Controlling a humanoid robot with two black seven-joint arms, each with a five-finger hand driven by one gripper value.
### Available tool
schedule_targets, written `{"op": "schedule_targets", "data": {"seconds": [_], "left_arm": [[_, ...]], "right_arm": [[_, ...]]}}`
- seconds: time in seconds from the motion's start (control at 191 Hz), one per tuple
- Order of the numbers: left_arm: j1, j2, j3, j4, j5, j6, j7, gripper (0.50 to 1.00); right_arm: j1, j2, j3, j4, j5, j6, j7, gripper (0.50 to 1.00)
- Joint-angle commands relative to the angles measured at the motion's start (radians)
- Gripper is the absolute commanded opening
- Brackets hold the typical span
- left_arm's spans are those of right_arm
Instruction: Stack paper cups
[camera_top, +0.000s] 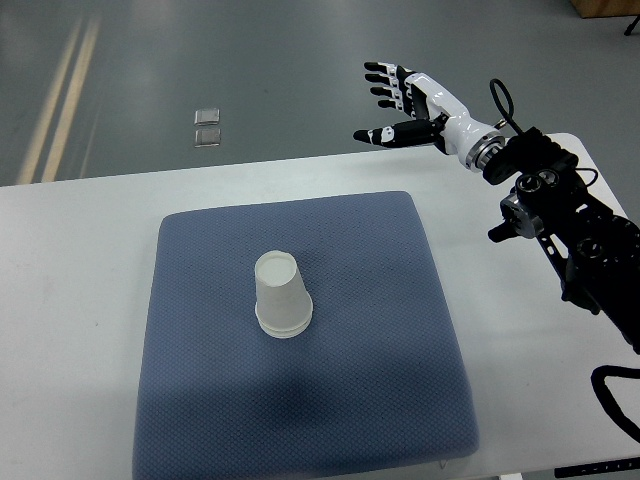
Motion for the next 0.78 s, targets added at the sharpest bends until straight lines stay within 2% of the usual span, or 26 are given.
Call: {"op": "schedule_targets", "data": {"seconds": [0.0,0.079,0.351,0.378,0.776], "left_arm": [[0.0,0.0,0.0,0.0,0.0,0.0,0.0,1.0],[0.0,0.0,0.0,0.0,0.0,-0.001,0.0,1.0],[0.0,0.0,0.0,0.0,0.0,0.0,0.0,1.0],[0.0,0.0,0.0,0.0,0.0,0.0,0.0,1.0],[0.0,0.0,0.0,0.0,0.0,0.0,0.0,1.0]], "right_arm": [[-0.037,0.015,0.001,-0.008,0.141,-0.082,-0.007,0.909],[-0.064,0.028,-0.001,-0.011,0.22,-0.154,-0.007,0.909],[-0.132,0.087,0.009,-0.023,0.361,-0.297,0.006,0.913],[-0.136,0.091,0.013,-0.023,0.367,-0.308,0.008,0.926],[-0.158,0.111,0.015,-0.014,0.367,-0.32,0.014,0.928]]}}
